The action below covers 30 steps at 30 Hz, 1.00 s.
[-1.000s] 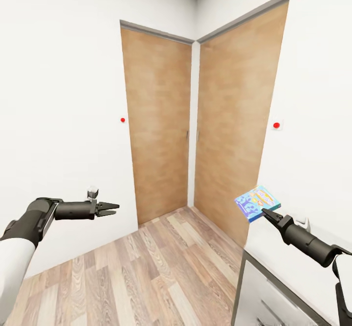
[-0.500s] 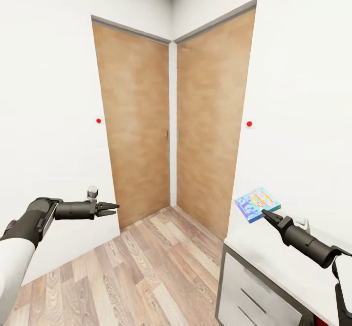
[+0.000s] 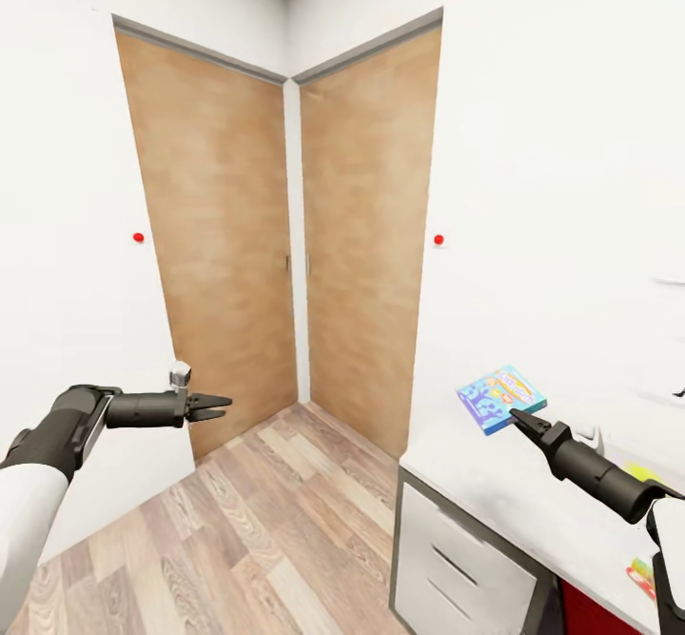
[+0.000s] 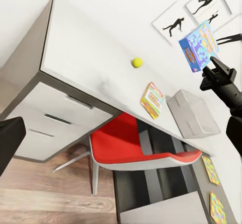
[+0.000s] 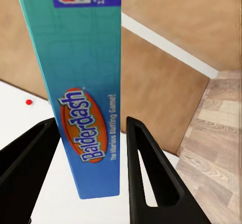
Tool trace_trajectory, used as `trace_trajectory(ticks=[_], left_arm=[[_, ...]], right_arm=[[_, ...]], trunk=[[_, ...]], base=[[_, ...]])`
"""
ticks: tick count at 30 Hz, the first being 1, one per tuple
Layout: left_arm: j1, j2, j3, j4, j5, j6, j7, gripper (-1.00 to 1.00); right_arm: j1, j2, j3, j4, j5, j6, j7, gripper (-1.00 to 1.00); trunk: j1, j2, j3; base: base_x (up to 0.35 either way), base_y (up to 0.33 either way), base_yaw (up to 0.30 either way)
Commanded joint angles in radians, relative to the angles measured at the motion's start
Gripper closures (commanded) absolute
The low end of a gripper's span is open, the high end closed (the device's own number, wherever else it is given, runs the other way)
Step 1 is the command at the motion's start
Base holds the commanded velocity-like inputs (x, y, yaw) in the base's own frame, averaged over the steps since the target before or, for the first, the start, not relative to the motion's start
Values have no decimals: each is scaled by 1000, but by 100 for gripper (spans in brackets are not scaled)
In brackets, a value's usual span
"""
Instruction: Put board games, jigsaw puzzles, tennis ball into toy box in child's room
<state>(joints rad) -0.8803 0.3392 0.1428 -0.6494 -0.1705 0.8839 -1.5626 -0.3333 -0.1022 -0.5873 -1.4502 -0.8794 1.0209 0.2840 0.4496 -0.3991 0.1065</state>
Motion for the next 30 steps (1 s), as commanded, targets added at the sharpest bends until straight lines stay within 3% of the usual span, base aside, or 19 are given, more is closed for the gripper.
trace_trajectory(ticks=[1,30], left_arm=[[0,0,3,-1,-10,10,-8,-100],[1,0,5,-1,-10,10,-8,-100]], right_arm=[[-1,0,-2,0,2,5,10,100],[-1,0,-29,9,1,5,11,100]], trunk=[[0,-1,0],[0,-1,0]], base=[[0,0,-278],[3,0,-278]])
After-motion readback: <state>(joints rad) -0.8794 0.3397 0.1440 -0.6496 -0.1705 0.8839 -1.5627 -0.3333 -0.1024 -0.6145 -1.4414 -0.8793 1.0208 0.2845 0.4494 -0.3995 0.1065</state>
